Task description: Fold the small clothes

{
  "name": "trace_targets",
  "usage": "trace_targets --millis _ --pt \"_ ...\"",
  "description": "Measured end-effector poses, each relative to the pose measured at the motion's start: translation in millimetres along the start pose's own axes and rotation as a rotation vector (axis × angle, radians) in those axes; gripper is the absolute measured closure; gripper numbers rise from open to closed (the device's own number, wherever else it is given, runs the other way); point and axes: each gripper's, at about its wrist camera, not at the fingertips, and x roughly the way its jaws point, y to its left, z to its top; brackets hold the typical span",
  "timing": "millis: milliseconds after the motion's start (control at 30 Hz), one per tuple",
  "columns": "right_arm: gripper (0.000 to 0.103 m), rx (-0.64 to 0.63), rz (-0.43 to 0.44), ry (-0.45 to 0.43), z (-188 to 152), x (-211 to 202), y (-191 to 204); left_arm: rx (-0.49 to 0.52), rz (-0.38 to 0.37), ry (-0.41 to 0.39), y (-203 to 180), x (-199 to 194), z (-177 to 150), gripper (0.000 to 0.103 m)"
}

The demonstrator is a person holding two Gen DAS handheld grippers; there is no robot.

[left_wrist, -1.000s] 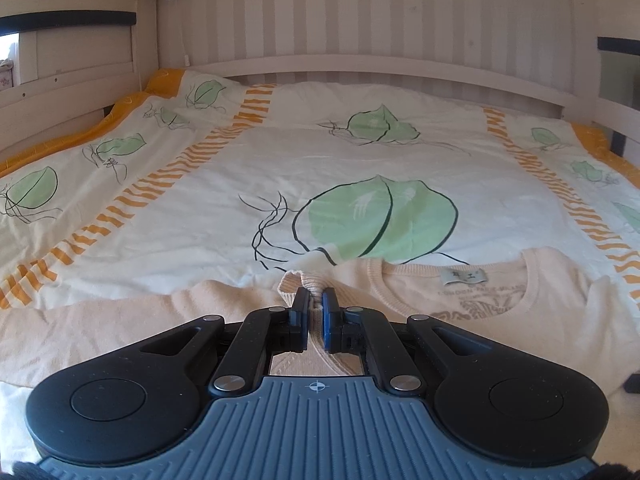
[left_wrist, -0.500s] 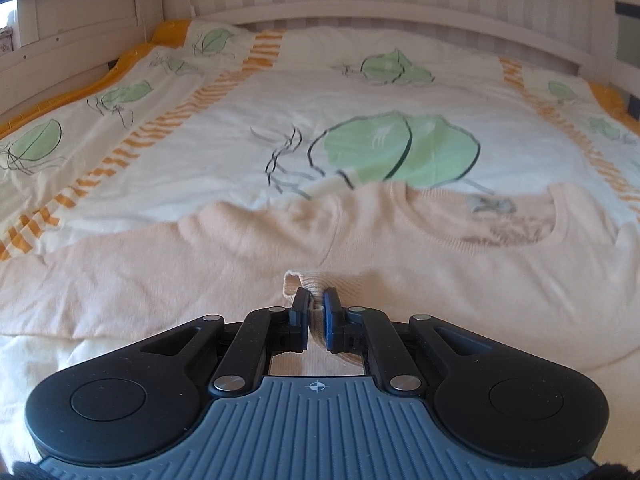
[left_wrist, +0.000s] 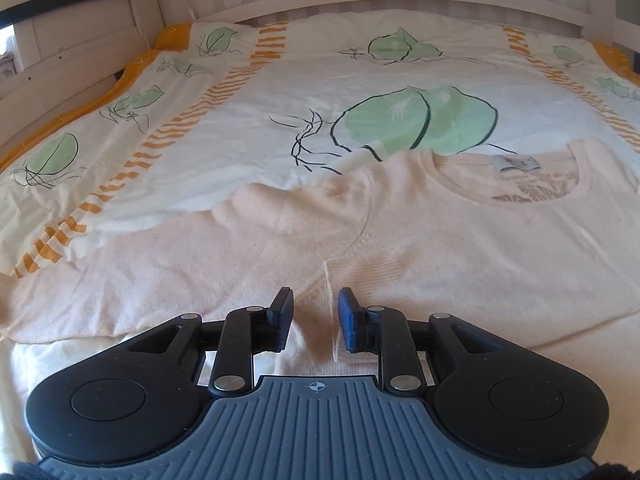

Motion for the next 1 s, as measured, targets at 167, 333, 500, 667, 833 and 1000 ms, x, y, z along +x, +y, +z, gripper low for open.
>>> trace_targets --millis 167,333,500,667,833,1000 --pt "0.018 0.015 -0.002 0.0 0 0 -2 0.001 -0.041 -0.006 -1 4 7 0.079" --pt "0.015 0.038 -0.044 0.001 1 -1 -9 0.027 -0.057 -0.024 -14 3 12 0.079" --pt "0.015 0.085 -0.061 -0.036 1 -4 -18 0.082 -0.099 -0.017 -34 10 13 0.078" --pt "0.015 0.103 -0.054 -0.095 4 -9 -19 0.089 -0.106 0.007 -42 27 1 0.077" --pt "0.014 0.108 -0.013 -0.123 26 -7 -6 0.071 -0.105 -0.005 -41 25 -2 0.077" --pt "0.014 0.034 0.01 -0.108 51 20 26 0.038 -0.124 -0.007 -36 26 -2 0.077"
